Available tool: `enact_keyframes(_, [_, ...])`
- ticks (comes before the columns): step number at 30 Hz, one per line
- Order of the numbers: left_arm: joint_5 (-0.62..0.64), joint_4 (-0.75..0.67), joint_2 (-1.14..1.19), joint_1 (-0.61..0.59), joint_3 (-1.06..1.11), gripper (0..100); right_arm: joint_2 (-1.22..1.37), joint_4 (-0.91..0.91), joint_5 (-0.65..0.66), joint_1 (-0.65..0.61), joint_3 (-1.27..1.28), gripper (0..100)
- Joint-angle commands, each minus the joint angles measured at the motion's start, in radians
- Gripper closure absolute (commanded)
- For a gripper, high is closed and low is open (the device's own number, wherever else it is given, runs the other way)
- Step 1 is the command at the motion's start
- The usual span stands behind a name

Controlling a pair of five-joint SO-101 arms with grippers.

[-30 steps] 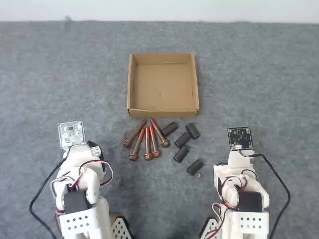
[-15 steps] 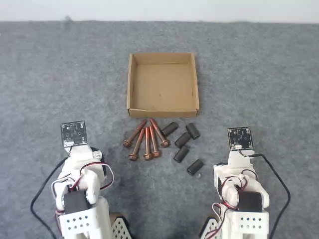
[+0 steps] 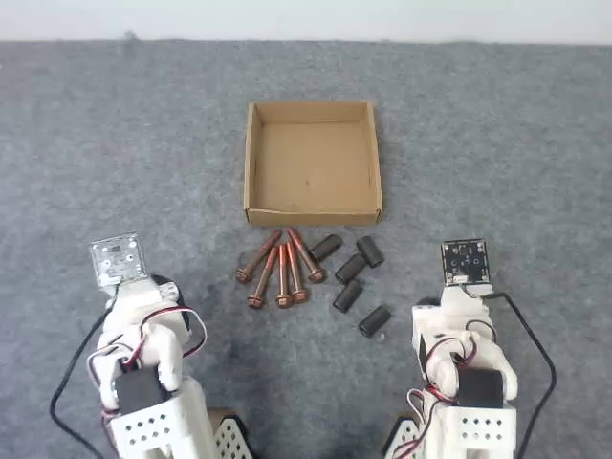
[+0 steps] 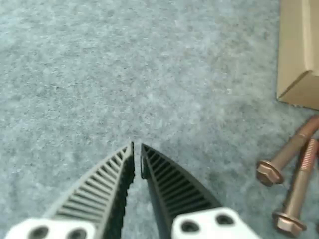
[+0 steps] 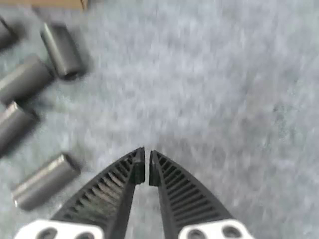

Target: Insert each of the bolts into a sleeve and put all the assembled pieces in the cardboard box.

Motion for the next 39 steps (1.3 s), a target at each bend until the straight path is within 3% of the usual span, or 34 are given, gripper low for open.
enact_keyframes(1, [-0.008,-0.032,-0.017,-0.015,-0.025,97,-0.015,-0.140,0.018,0.007,0.028,99.2])
enact_keyframes(6, [-0.011,-0.031,-0.017,-0.017,-0.025,97,-0.015,-0.151,0.023,0.015,0.023,99.2])
enact_keyframes(11, [-0.101,-0.003,-0.015,-0.054,-0.036,97,-0.015,-0.180,0.278,-0.022,0.002,99.2])
enact_keyframes(19, [-0.112,0.005,-0.014,-0.064,-0.038,97,0.061,-0.127,0.258,-0.202,-0.146,99.3])
enact_keyframes(25, [-0.109,0.005,-0.014,-0.064,-0.038,97,0.400,-0.248,0.253,-0.205,-0.242,99.3])
enact_keyframes(28, [-0.109,0.003,-0.015,-0.064,-0.038,97,0.584,-0.275,0.189,-0.209,-0.356,99.3])
enact_keyframes(39, [-0.109,-0.018,-0.015,-0.063,-0.031,97,1.277,-0.278,0.107,-0.282,-0.783,99.2])
